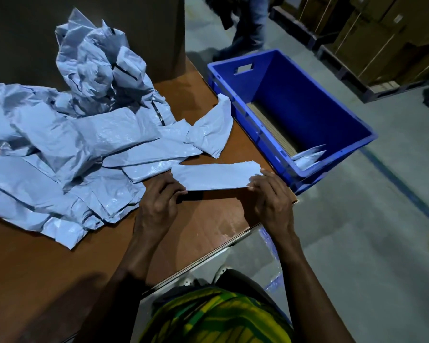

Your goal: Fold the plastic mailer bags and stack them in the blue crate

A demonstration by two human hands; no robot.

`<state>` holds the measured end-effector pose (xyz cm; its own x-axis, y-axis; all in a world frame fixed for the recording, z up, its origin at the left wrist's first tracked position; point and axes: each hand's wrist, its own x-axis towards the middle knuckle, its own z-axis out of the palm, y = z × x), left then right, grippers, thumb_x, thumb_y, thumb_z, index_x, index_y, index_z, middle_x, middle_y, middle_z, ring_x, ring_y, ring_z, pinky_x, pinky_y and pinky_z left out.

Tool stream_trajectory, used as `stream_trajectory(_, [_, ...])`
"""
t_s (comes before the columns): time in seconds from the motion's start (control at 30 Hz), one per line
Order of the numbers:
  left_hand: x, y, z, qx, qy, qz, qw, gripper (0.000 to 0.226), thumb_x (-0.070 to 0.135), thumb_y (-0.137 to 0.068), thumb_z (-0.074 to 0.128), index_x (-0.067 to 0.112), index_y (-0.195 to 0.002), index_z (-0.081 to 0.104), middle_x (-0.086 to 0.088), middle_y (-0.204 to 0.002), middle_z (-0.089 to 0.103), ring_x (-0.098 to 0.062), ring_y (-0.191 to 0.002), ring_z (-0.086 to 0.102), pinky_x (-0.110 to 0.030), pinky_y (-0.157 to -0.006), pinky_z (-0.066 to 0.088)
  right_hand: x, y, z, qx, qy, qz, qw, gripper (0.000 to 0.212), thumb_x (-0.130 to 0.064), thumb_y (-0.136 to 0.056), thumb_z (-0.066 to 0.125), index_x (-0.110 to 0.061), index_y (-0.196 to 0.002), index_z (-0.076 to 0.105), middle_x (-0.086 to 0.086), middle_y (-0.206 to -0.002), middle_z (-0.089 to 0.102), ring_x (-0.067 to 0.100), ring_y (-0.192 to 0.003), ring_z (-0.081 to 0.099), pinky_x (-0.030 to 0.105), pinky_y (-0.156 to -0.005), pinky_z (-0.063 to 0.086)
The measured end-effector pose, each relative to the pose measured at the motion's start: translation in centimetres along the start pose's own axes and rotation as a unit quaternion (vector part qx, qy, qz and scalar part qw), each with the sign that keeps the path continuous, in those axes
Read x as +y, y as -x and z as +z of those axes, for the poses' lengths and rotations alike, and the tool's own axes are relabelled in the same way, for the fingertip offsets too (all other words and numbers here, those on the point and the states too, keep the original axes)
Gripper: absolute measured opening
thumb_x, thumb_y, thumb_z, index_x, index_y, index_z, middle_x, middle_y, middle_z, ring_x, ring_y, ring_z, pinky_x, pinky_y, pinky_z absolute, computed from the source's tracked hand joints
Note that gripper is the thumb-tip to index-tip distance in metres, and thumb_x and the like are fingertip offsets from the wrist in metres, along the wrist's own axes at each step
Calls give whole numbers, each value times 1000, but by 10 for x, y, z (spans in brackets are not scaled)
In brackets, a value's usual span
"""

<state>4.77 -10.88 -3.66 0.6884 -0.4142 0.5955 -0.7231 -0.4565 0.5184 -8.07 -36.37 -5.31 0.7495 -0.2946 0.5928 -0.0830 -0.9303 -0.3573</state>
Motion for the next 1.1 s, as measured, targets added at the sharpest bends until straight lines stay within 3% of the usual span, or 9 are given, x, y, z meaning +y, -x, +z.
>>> stream_trajectory(0.13, [17,0,-14,31,5,-28,999,15,-5,-95,59,0,-92,73,-13,-94,69,-30,-94,65,-36,-85,52,-9,-14,-14,9,-15,1,1000,25,6,-92,59,-9,-111,66,13,-109,72,30,-108,68,48,-104,52])
stream_trajectory(0.23, [32,-18,-32,55,23,-72,996,14,-6,-93,63,3,-95,74,-7,-94,72,-26,-91,65,-35,-81,50,-10,-38,-38,2,-62,22,998,45,11,-77,73,-10,-116,67,10,-110,72,29,-101,66,36,-87,53])
stream_trajectory(0.4, [7,-47,-11,-58,62,-220,972,14,5,-97,63,15,-98,73,3,-96,71,-20,-96,63,-35,-80,46,1,-83,-29,-157,-101,83,979,30,6,-90,68,-8,-114,76,8,-113,76,26,-105,70,11,-89,43])
stream_trajectory(0.5, [-9,-40,15,-117,-22,-177,977,17,-4,-93,57,7,-94,70,-13,-93,68,-38,-93,62,-43,-78,47,7,-77,-4,-221,2,74,973,23,-10,-95,69,-15,-116,76,7,-119,72,32,-108,65,38,-94,52])
stream_trajectory(0.57, [-1,-27,29,-127,-90,-142,978,21,-2,-93,56,2,-109,70,-23,-111,65,-44,-107,59,-50,-89,49,0,-63,3,-197,14,63,978,25,-22,-98,66,-18,-122,74,5,-126,70,29,-113,63,48,-95,53])
stream_trajectory(0.67, [26,-5,49,-162,-91,-86,979,47,23,-107,45,7,-151,49,-20,-157,44,-36,-148,37,-48,-122,31,-26,-39,11,-190,-38,59,979,39,-37,-107,55,-17,-137,66,5,-145,61,24,-136,54,46,-112,44])
stream_trajectory(0.73, [32,7,61,-209,-104,-64,970,60,38,-111,32,11,-164,25,-11,-172,16,-28,-160,11,-47,-129,14,-36,-22,21,-218,-12,48,975,51,-48,-109,41,-22,-151,54,2,-161,46,22,-153,35,46,-124,27])
stream_trajectory(0.83, [30,19,64,-236,-152,-79,957,64,43,-111,27,16,-166,11,-7,-174,1,-29,-161,-4,-52,-129,11,-32,-1,28,-227,43,63,971,60,-57,-110,26,-28,-162,36,-1,-171,28,18,-160,15,45,-130,12])
stream_trajectory(1.1, [26,11,72,-233,-205,-82,947,63,44,-110,31,18,-166,18,-9,-174,7,-35,-160,-1,-56,-128,11,-26,0,43,-202,64,78,974,63,-57,-109,34,-24,-162,36,5,-170,28,25,-160,16,49,-128,20])
